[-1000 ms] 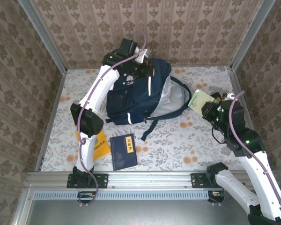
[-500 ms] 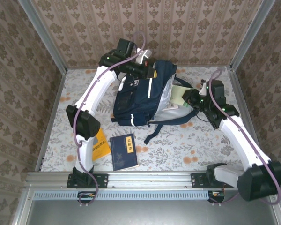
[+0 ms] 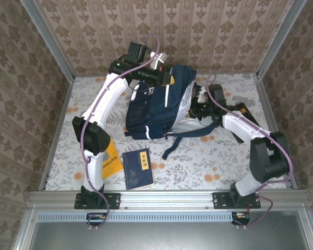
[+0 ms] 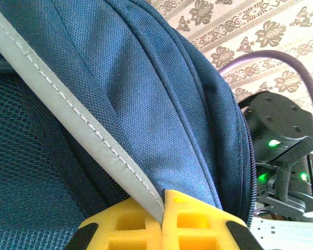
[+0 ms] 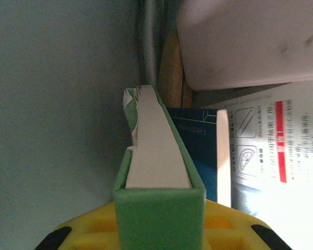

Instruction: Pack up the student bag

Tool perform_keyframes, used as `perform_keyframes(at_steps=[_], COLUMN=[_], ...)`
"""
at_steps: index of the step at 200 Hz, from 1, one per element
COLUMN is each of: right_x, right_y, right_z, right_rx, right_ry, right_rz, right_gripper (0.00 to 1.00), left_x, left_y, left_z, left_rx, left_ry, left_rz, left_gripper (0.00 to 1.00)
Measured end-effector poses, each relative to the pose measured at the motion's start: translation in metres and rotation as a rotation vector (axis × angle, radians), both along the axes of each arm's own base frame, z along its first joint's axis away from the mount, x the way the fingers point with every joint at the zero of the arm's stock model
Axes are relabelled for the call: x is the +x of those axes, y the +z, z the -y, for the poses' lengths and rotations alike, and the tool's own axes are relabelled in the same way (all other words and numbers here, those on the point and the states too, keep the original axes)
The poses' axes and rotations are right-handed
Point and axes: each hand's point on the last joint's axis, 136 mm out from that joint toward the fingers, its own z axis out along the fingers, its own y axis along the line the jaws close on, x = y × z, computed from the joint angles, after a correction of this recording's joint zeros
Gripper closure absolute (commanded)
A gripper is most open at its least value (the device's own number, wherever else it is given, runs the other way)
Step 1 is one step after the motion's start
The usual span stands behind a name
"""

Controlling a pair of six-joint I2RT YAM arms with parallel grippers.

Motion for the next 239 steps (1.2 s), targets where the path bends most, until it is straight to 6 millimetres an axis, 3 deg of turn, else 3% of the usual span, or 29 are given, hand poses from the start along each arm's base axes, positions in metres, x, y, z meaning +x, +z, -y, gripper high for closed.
perform_keyframes(at_steps=[27, 53, 76, 110, 144, 177, 213, 239], right_x=[0.013, 0.028, 0.043, 0.040, 0.038, 0.034, 0.007, -0.015], right_y=[-0.009, -0.024, -0.035, -0.039, -0.009, 0.017, 0.040, 0.048], right_z=[-0.035, -0.060, -0.061, -0.038, -0.007, 0.038, 0.089, 0.113], right_rx=[-0.012, -0.031, -0.076, -0.157, -0.186, -0.295, -0.436, -0.479], right_ry=[0.056, 0.085, 0.048, -0.024, -0.088, -0.237, -0.403, -0.457], right_rz=[-0.016, -0.041, -0.047, -0.025, 0.046, 0.117, 0.175, 0.211], right_gripper=[0.88, 0.52, 0.33, 0.27, 0.26, 0.29, 0.27, 0.26], left_x=[0.001, 0.005, 0.018, 0.020, 0.021, 0.035, 0.063, 0.084], left_y=[0.001, 0.001, 0.001, 0.001, 0.001, -0.003, -0.028, -0.058], left_z=[0.000, -0.003, -0.014, -0.014, -0.014, -0.024, -0.025, -0.017], left_rx=[-0.004, -0.003, -0.012, -0.031, -0.037, -0.025, 0.012, 0.052], left_ry=[0.003, 0.017, 0.054, 0.056, 0.062, 0.103, 0.169, 0.206], left_rz=[0.000, -0.001, -0.012, -0.027, -0.036, -0.029, -0.028, -0.031], left_gripper=[1.00, 1.00, 1.00, 1.00, 1.00, 1.00, 0.98, 0.82])
